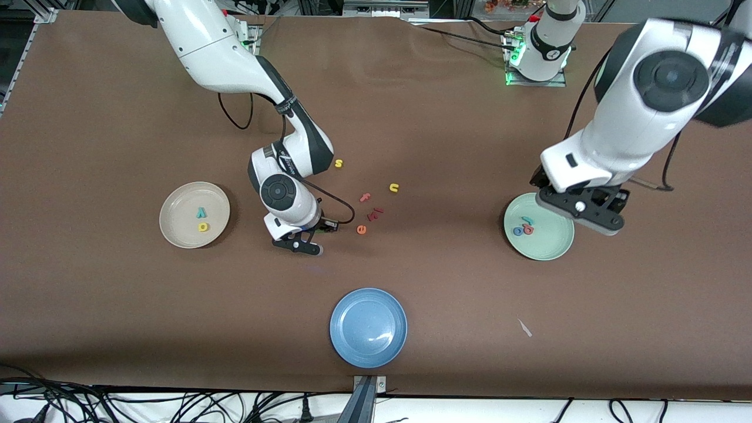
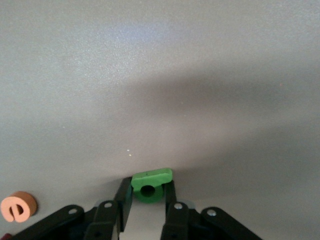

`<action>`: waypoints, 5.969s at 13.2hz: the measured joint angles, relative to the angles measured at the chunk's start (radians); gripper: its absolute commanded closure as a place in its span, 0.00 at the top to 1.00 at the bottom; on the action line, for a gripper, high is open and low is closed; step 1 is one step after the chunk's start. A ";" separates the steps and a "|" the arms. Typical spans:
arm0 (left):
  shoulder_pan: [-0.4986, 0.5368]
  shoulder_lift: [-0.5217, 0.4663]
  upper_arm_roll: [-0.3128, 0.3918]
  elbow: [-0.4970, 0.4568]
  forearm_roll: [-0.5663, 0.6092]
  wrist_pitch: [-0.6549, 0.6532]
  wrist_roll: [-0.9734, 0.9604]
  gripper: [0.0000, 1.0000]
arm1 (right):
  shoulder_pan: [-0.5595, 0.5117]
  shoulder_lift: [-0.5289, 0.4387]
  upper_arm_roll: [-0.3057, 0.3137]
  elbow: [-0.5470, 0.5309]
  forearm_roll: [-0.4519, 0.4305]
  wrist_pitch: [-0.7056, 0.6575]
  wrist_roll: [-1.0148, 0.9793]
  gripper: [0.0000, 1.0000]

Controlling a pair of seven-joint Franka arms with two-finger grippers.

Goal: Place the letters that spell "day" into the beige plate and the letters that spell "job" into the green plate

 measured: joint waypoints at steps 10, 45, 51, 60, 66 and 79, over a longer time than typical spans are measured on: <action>-0.247 -0.162 0.467 0.028 -0.254 -0.145 -0.062 1.00 | 0.001 0.001 0.000 0.022 0.000 0.007 0.026 0.22; -0.224 -0.294 0.559 -0.121 -0.317 -0.143 -0.127 1.00 | 0.064 -0.370 -0.391 -0.206 -0.002 -0.453 -0.547 1.00; -0.229 -0.294 0.556 -0.119 -0.317 -0.143 -0.127 1.00 | -0.004 -0.423 -0.315 -0.077 -0.036 -0.667 -0.520 1.00; -0.233 -0.285 0.553 -0.119 -0.317 -0.115 -0.127 1.00 | -0.369 -0.748 0.014 -0.073 -0.173 -0.858 -0.558 1.00; -0.233 -0.282 0.552 -0.118 -0.317 -0.112 -0.127 1.00 | -0.427 -0.787 -0.028 -0.045 -0.189 -0.891 -0.564 1.00; -0.229 -0.282 0.478 -0.119 -0.256 -0.100 -0.131 1.00 | -0.464 -0.784 -0.059 -0.070 -0.143 -0.792 -0.658 1.00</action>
